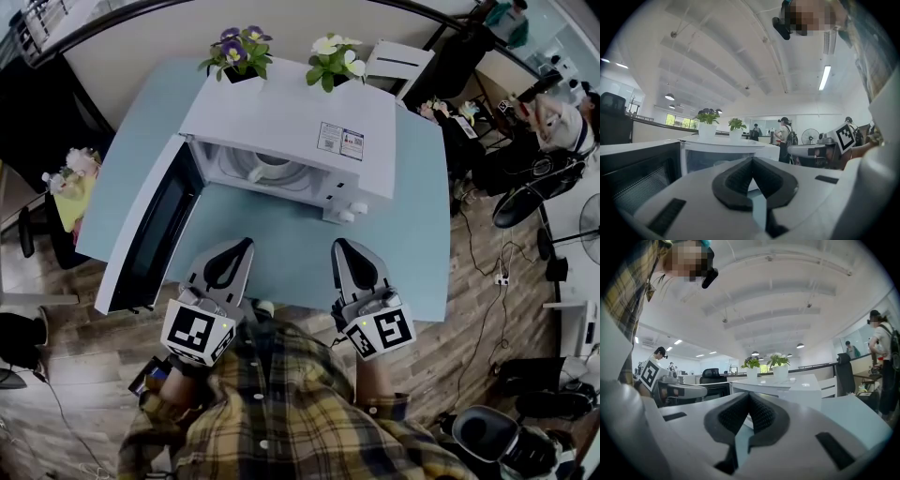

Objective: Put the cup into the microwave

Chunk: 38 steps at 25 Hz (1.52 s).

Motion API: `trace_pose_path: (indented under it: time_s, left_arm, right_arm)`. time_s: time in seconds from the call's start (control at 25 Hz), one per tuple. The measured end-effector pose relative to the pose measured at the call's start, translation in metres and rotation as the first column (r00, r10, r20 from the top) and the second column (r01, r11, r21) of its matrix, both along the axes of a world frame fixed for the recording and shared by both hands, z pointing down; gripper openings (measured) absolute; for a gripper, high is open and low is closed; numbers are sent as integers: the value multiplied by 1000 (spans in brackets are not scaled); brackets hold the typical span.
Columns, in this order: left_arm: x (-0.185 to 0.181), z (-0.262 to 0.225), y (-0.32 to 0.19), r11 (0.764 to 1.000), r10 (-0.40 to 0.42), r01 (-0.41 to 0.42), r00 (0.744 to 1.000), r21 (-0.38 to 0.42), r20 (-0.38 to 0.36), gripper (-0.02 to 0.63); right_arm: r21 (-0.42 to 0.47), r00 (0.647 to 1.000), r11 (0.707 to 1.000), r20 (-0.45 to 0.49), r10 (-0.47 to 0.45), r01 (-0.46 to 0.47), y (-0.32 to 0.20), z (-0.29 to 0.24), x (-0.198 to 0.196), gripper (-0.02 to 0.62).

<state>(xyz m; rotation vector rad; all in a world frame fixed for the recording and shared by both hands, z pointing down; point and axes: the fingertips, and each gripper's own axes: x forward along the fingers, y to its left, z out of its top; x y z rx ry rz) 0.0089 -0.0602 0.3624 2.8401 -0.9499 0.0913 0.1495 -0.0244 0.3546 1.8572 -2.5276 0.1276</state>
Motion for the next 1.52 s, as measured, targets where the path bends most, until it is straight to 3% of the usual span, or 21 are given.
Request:
trace_pose_path:
  time_s: [1.52]
  left_arm:
    - [0, 2, 13, 1000, -10, 10, 1000, 3, 4, -9]
  right_arm:
    - [-21, 1000, 1000, 1, -4, 4, 13, 5, 2, 2]
